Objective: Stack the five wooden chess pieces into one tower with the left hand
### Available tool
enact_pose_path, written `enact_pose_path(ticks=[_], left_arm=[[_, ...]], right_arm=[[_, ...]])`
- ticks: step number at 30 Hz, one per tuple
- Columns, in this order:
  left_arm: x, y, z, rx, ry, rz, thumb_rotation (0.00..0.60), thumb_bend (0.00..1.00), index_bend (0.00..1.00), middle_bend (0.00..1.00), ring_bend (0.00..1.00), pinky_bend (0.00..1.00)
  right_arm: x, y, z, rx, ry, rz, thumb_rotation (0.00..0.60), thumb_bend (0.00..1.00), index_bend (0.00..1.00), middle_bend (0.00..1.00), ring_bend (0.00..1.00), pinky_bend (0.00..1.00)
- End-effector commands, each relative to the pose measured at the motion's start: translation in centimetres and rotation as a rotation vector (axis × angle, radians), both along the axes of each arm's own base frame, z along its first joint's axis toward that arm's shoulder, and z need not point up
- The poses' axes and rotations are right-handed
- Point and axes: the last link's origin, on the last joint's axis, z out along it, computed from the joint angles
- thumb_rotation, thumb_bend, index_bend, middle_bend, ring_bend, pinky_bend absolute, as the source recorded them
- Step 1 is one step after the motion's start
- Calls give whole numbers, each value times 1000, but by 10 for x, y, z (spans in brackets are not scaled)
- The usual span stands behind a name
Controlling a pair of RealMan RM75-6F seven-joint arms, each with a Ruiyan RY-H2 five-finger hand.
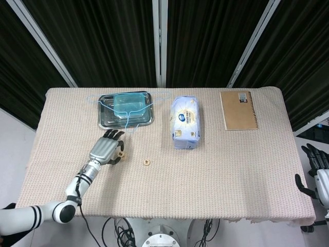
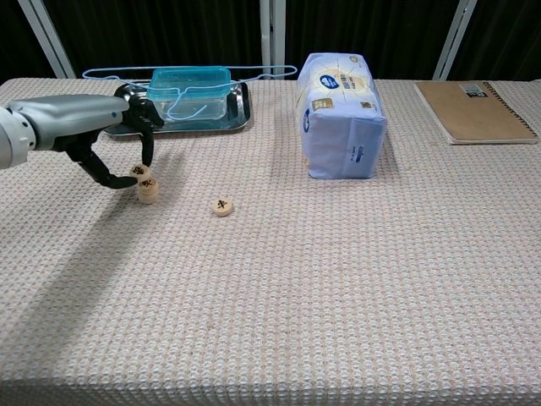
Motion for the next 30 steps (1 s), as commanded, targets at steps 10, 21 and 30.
enact_pose_path(ticks=[10, 21, 30], left_arm=[[2, -2, -5, -12, -5, -4, 600, 311, 476, 70, 0, 0], [-1, -1, -5, -19, -9, 9, 600, 311, 458, 70, 0, 0], [-2, -1, -5, -20, -18, 9, 600, 311, 359, 66, 0, 0]], right_arm=[[0, 2, 1, -2, -3, 2, 600, 406, 0, 0, 0, 0], [0, 2, 0, 0, -2, 1, 600, 406, 0, 0, 0, 0], [0, 2, 1, -1, -1, 0, 600, 406, 0, 0, 0, 0]])
